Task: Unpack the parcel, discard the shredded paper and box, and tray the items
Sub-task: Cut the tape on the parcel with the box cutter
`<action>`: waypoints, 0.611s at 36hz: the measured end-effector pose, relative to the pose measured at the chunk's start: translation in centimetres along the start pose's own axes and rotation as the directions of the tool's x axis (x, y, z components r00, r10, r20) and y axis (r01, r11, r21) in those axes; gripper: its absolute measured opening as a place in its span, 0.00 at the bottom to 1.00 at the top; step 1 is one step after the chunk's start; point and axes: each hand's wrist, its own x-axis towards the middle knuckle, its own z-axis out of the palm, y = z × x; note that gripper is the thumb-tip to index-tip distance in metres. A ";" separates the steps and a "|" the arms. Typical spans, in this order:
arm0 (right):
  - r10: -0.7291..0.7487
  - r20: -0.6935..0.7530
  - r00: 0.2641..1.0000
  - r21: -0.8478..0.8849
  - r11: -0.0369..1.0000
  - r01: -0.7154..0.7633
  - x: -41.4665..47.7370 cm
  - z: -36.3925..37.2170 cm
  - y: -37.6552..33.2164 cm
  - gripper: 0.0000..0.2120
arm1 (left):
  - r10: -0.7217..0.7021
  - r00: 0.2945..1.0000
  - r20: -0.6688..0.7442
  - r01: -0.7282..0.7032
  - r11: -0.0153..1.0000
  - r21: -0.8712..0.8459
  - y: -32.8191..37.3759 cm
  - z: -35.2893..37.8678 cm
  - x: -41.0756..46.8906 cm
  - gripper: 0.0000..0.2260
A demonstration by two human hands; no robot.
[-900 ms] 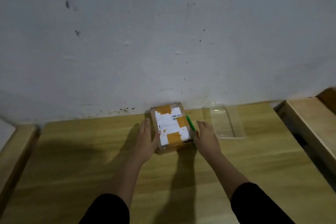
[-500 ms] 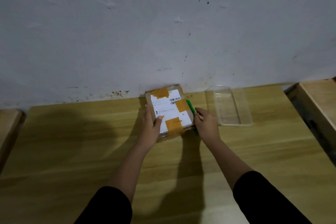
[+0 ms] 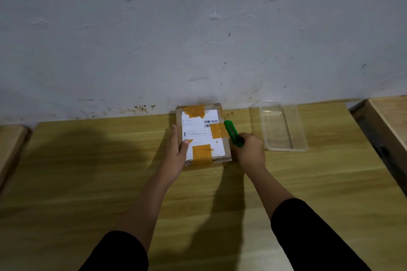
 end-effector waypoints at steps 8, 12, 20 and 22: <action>-0.001 -0.139 0.990 0.305 0.951 0.043 0.2 -3.6 -3.3 0.18 | -0.025 1.000 -0.004 0.025 1.000 -0.013 0.6 -0.1 -0.4 0.27; -0.065 -0.047 0.997 0.308 0.948 0.076 -0.6 -3.9 -5.5 0.19 | -0.034 0.999 -0.018 0.033 0.999 -0.039 0.8 0.1 -0.4 0.27; -0.083 0.058 0.995 0.129 0.989 0.075 -1.7 -2.1 -6.3 0.24 | -0.053 0.998 -0.025 0.051 0.996 -0.069 0.3 0.2 0.0 0.28; -0.089 0.050 0.995 0.127 0.989 0.082 -1.7 -2.1 -6.2 0.26 | -0.055 0.998 -0.034 0.052 0.995 -0.086 0.3 0.1 0.0 0.28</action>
